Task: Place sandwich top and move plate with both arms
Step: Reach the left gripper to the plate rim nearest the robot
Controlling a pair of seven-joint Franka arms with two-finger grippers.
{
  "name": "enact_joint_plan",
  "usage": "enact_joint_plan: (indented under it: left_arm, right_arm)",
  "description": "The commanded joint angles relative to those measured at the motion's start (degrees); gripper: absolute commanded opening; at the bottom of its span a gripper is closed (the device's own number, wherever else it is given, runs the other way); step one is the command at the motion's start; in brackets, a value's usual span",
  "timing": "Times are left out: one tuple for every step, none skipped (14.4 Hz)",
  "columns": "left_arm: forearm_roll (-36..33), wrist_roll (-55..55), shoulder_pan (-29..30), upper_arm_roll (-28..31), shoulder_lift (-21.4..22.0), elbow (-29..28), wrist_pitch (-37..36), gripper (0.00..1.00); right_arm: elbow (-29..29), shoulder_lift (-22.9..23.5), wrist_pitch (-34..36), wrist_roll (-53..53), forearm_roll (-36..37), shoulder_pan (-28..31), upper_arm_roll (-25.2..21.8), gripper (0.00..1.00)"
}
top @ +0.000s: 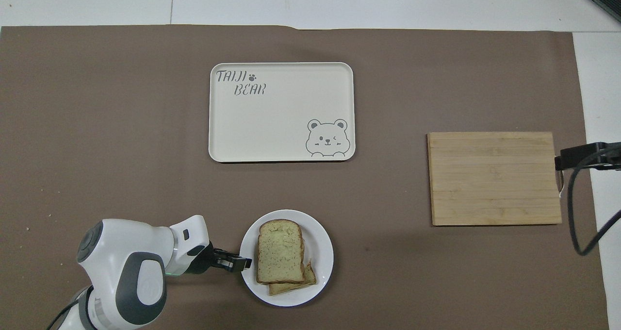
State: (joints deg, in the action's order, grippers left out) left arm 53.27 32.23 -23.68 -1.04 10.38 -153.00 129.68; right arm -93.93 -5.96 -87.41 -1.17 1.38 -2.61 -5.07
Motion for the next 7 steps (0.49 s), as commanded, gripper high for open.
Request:
enact_joint_plan:
  left_arm:
    - [3.24, 0.12, -1.2, 0.69, 1.92, -2.74, 1.19, 0.44]
    - [4.29, 0.2, -1.2, 0.69, 1.92, -3.09, 1.28, 0.43]
    - [5.52, 0.2, -1.28, 0.69, 1.92, -3.79, 1.54, 0.42]
    - [6.84, 0.2, -1.55, 0.69, 1.66, -3.97, 1.46, 0.4]
    - [8.24, 0.2, -1.55, 0.69, 1.05, -4.06, 1.45, 0.38]
    - [9.48, 0.2, -1.81, 0.69, 0.87, -4.06, 1.45, 0.37]
    - [10.36, 0.2, -1.99, 0.69, 0.95, -4.06, 1.19, 0.37]
  right_arm:
    - [-0.29, -0.28, 0.4, 0.47, 0.2, 0.59, 0.32, 1.0]
    - [-0.29, -0.28, 0.4, 0.38, 0.2, 0.68, 0.32, 1.0]
    - [-0.29, -0.28, 0.4, 0.38, 0.2, 0.68, 0.32, 1.0]
    - [-0.29, -0.28, 0.4, 0.47, 0.2, 0.68, 0.32, 1.0]
    - [-0.29, -0.28, 0.4, 0.56, 0.2, 0.68, 0.32, 1.0]
    - [-0.29, -0.28, 0.4, 0.56, 0.2, 0.68, 0.32, 1.0]
    - [-0.29, -0.28, 0.4, 0.56, 0.2, 0.68, 0.32, 1.0]
